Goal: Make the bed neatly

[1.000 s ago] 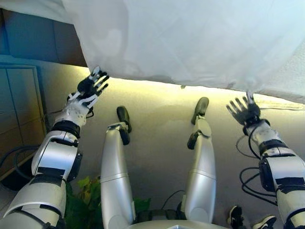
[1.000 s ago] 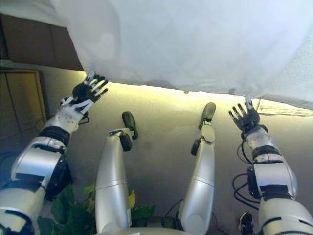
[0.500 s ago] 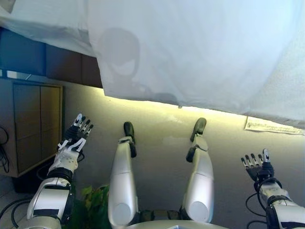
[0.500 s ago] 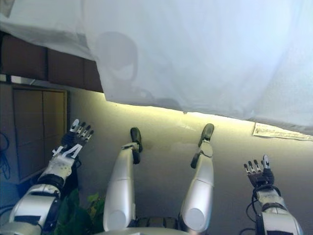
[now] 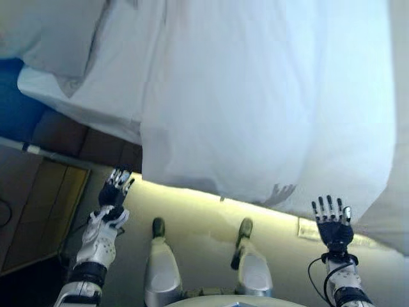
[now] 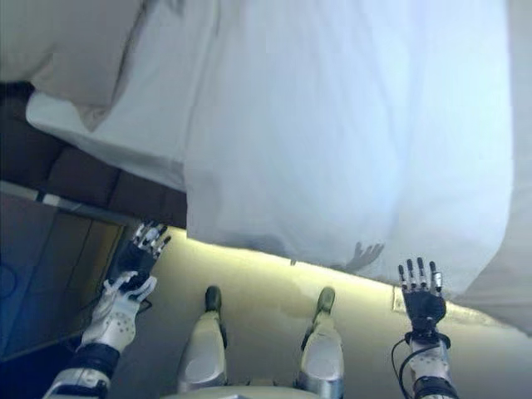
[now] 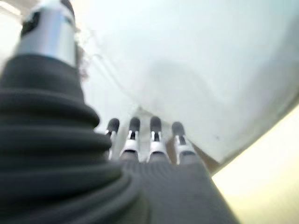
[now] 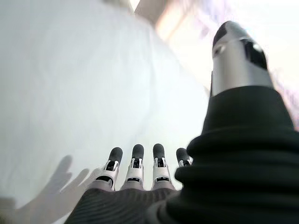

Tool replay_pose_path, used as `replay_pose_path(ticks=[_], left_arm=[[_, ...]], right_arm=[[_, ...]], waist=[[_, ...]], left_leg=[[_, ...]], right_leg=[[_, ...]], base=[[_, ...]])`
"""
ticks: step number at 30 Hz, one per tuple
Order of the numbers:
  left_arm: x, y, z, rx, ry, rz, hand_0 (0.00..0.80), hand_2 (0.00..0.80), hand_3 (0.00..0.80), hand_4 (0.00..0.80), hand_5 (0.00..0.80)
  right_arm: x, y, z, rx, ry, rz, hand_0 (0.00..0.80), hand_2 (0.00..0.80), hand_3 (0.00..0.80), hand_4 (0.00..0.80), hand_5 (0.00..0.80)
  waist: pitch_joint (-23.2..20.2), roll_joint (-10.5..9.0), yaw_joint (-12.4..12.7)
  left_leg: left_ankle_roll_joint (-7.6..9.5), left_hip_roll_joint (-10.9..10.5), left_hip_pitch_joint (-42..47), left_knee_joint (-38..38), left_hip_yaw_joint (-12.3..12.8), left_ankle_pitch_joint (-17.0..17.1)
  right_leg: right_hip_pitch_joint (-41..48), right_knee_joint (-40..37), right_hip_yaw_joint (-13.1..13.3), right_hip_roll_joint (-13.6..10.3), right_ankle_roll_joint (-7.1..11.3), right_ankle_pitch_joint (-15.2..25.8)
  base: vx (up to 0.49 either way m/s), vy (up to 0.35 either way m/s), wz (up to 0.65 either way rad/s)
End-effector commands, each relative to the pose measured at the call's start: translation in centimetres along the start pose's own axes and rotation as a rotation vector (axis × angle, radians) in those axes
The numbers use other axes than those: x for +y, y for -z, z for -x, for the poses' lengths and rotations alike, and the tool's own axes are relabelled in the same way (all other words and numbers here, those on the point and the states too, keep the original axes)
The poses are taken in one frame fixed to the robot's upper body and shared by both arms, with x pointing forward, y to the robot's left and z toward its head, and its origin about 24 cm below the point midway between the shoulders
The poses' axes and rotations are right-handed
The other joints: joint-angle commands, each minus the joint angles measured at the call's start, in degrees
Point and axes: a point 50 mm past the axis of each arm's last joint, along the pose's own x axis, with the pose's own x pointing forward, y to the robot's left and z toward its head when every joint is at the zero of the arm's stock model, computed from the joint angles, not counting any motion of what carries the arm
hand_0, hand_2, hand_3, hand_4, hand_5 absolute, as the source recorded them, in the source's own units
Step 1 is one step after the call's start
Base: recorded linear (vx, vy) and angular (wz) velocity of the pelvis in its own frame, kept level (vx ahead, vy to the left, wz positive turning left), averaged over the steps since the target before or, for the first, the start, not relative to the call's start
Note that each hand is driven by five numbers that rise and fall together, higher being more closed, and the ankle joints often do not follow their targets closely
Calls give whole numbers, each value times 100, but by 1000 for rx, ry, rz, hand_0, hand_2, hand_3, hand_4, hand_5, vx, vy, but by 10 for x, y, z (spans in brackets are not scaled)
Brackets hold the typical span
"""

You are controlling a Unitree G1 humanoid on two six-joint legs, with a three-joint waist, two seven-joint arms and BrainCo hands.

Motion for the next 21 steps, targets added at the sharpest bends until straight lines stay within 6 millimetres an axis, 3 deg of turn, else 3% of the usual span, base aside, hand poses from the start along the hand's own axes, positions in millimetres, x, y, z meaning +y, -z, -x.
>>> replay_pose_path(ticks=[1, 7, 12, 21], left_arm=[[0, -3, 6, -13, 54, 23, 0, 0, 0, 0, 0], [-18, 18, 6, 57, 124, 24, 0, 0, 0, 0, 0], [-26, 31, 10, 139, 160, -38, 0, 0, 0, 0, 0], [-18, 28, 18, 155, 156, 53, 0, 0, 0, 0, 0]], right_arm=[[4, -6, 10, -28, -11, 114, 0, 0, 0, 0, 0], [19, 27, 4, 74, 48, 215, 0, 0, 0, 0, 0], [20, 51, 7, 214, 142, 308, 0, 0, 0, 0, 0], [15, 41, 17, 194, 179, 336, 0, 0, 0, 0, 0]], waist=[[-566, 107, 224], [-1065, 185, 355], [-1242, 245, 398], [-1393, 258, 309]], left_leg=[[420, -177, 189, -530, 221, 390], [445, -252, 557, -764, 210, 401], [482, -253, 794, -709, 178, 338], [555, -293, 1019, -716, 246, 244]], right_leg=[[36, 256, 45, -5, 113, 47], [448, 131, -178, 86, 99, -56], [651, 244, -144, 77, 68, -195], [763, 301, -70, 39, 97, -259]], base=[[215, -42, 8], [121, -21, 6], [116, 14, 7], [57, 6, 2]])
